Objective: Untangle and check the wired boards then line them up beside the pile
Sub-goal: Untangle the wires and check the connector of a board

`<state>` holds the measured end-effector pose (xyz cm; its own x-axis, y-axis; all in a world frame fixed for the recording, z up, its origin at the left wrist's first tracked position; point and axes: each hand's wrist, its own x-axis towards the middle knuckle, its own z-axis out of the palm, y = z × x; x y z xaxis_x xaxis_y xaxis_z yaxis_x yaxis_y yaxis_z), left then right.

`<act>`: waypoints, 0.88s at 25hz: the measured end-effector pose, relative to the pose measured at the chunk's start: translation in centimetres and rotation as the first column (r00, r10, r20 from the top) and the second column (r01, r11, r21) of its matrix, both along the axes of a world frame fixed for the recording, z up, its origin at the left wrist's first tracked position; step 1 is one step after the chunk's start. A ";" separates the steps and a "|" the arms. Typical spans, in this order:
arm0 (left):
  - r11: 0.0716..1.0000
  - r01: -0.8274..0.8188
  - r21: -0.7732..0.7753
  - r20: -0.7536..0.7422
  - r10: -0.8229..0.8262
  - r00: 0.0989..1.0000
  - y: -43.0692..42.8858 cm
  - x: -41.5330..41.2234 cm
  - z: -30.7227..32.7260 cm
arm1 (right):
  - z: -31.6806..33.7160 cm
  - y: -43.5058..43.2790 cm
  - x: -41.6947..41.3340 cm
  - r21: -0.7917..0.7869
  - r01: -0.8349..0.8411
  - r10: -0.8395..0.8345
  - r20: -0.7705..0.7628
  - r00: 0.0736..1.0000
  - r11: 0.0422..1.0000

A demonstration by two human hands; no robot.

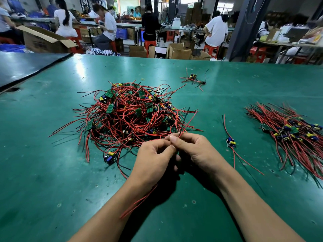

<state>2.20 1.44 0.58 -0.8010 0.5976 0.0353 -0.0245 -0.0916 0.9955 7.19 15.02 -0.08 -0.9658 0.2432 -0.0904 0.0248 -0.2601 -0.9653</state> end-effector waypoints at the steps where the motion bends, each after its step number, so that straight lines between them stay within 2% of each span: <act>1: 1.000 0.007 0.012 0.028 -0.007 1.000 0.0 0.0 -0.1 | 0.0 0.0 0.1 0.012 -0.033 0.032 0.010 0.999 0.999; 4: 0.999 0.020 0.030 0.076 -0.022 0.997 -0.1 -0.3 -0.2 | 0.0 0.2 0.1 -0.009 -0.033 0.034 0.026 0.999 0.999; 11: 0.996 0.083 0.040 0.134 -0.088 0.987 -0.2 -0.6 -0.1 | 0.6 0.0 -0.1 -0.014 0.088 -0.088 0.017 0.996 0.996; 13: 0.996 0.074 0.042 0.135 -0.079 0.988 -0.1 -0.6 -0.2 | 0.6 0.0 0.0 -0.018 0.072 -0.071 0.021 0.997 0.997; 17: 0.999 0.036 0.026 0.042 -0.037 0.998 0.1 -0.5 -0.6 | 0.6 -0.6 0.2 0.173 -0.033 0.019 0.083 0.996 0.984; 22: 0.999 0.049 0.012 0.037 -0.050 0.998 0.3 -0.7 -0.7 | 0.5 -0.4 0.1 0.211 0.032 -0.048 0.070 0.996 0.977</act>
